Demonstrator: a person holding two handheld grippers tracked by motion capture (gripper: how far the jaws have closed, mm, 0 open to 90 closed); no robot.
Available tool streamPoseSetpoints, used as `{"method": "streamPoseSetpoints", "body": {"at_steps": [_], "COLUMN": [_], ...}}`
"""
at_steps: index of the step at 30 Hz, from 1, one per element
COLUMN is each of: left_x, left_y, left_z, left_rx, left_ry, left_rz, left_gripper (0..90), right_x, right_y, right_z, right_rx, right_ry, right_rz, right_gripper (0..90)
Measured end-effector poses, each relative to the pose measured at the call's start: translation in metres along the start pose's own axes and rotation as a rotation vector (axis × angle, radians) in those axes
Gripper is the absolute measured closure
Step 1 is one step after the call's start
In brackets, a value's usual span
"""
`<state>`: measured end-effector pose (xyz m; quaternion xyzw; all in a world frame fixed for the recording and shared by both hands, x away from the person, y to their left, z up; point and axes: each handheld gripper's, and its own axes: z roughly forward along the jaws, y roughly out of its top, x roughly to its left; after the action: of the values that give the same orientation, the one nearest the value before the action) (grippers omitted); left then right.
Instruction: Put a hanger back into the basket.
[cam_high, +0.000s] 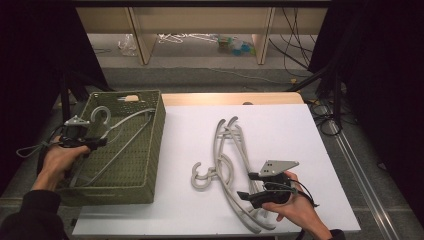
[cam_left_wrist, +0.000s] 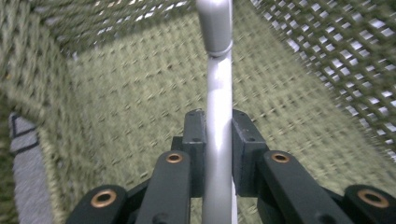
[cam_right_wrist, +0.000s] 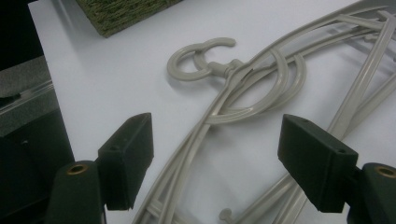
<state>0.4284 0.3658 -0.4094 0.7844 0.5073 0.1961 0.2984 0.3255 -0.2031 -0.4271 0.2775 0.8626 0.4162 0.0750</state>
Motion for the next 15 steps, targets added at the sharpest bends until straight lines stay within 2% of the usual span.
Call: {"method": "streamPoseSetpoints", "body": {"at_steps": [3,6,7,9,10,11,13,14,15], "left_x": [0.004,0.007,0.007,0.008,0.008,0.008,0.01,0.01,0.01], "left_y": [-0.006,-0.008,-0.008,-0.009,-0.009,-0.01,-0.011,-0.01,-0.01], "left_z": [0.006,0.006,0.005,0.008,0.007,0.008,0.008,0.004,0.004], "left_rx": [-0.003,0.0,0.011,-0.018,0.0,-0.015,-0.007,0.024,0.024], "left_ry": [0.023,0.027,0.031,0.04,0.048,0.055,0.069,0.093,0.093], "left_rz": [-0.062,-0.093,-0.091,-0.109,-0.115,-0.134,-0.155,-0.162,-0.162], "left_gripper": [74.2,73.4,73.2,71.5,71.5,70.8,69.3,68.3,68.4], "right_x": [0.0,0.0,0.0,0.0,0.0,0.001,0.001,0.001,0.001], "right_y": [0.0,0.0,0.0,0.0,0.0,0.0,0.0,0.0,0.0], "right_z": [0.0,0.0,0.0,0.001,0.001,0.001,0.001,0.001,0.001], "right_rx": [0.001,-0.004,-0.003,0.001,0.001,0.002,0.002,0.0,0.0], "right_ry": [0.003,-0.001,0.0,0.004,0.004,0.006,0.007,0.008,0.008], "right_rz": [-0.001,0.001,0.005,0.003,0.003,0.003,0.002,0.003,0.003], "right_gripper": [27.8,27.7,27.8,27.8,27.8,27.8,27.7,27.8,27.8]}}
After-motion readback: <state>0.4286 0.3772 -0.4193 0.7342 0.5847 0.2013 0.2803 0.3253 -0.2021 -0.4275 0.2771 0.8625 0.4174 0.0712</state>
